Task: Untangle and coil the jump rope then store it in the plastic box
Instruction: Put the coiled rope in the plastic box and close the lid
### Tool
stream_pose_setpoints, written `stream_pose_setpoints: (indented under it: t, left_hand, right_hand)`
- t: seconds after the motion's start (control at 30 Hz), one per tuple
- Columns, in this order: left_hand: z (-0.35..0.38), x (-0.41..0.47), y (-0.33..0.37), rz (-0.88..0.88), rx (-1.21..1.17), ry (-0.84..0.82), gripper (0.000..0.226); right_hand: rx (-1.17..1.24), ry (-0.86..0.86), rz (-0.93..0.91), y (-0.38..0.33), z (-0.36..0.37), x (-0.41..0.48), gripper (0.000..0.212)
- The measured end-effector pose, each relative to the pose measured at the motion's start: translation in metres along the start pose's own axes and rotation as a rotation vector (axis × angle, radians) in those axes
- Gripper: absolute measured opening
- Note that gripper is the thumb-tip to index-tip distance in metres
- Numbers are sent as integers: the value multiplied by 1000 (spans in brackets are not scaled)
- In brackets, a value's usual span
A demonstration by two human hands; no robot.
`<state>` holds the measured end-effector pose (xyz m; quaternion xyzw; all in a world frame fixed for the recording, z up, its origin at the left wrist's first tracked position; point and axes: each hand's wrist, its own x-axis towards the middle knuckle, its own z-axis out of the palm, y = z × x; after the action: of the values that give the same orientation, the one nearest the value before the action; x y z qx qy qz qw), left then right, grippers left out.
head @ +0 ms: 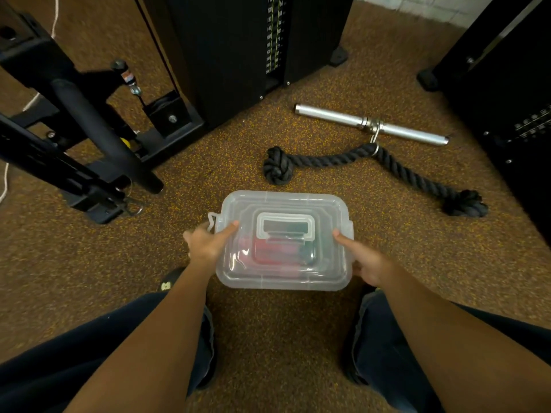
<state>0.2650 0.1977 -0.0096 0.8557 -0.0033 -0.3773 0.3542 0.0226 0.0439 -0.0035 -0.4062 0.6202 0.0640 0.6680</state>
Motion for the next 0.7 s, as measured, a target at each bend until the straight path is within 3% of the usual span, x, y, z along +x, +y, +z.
stream_pose_setpoints:
  t: [0.07,0.17,0.37,0.7]
  left_hand:
    - [6,-7,3,85,34,45,61]
    - [13,-13,-2,180,56,99,54]
    - [17,-19,-3,247,105,150,53]
    - [22,-23,-6,355,300,243,47]
  right_hand:
    - [-88,86,-38,2,-3,5,80]
    - [-249,336,-109,8,-5,15,98]
    - [-370,423,-277,5,17,-5,58]
    - [-532,569,-325,8,35,-4,66]
